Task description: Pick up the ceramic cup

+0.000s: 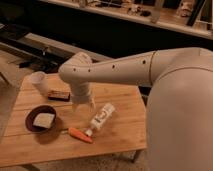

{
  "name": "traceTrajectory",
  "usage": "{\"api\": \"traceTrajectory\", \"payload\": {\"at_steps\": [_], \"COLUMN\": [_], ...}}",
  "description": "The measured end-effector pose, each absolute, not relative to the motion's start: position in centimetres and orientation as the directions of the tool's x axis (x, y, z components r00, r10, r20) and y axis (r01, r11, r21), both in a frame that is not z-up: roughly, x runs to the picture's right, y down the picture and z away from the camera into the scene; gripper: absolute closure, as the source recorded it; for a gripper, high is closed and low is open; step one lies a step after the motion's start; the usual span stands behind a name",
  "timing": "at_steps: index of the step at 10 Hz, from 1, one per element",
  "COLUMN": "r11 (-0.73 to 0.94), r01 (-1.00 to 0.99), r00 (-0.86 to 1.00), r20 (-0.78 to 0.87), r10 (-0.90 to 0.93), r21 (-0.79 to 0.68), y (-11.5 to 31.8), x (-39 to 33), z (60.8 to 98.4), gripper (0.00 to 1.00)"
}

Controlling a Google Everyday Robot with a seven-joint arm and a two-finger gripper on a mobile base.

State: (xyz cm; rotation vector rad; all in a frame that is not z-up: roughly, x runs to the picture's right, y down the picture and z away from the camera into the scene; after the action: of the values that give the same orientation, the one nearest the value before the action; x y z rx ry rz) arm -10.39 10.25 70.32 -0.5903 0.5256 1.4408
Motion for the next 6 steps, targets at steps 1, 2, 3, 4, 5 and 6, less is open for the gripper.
{"api": "traceTrajectory", "payload": {"at_steps": [1,2,3,4,5,6], "r11": [0.042,0.055,0.072,0.092,0.109,0.145], "r01": [-0.997,-0.994,-0.99,-0.984,-0.979,-0.966], "r00": [0.071,0.1,0.133,0.167,0.192,0.244], "r20": [-0.654,-0.637,-0.621,-0.604,-0.589,-0.561], "r10": [0.753,0.764,0.773,0.779,0.785,0.791], "r21": [-0.06,-0.09,-0.123,-0.154,-0.174,-0.216], "y": [10.2,9.9,9.7,9.3,8.9,8.1], "x": [-10.4,-11.3,-12.5,-13.7,-14.7,-16.9], "z": [70.2,70.0,69.7,69.5,69.3,68.9], "gripper": [0.35,0.35,0.35,0.35,0.35,0.35]}}
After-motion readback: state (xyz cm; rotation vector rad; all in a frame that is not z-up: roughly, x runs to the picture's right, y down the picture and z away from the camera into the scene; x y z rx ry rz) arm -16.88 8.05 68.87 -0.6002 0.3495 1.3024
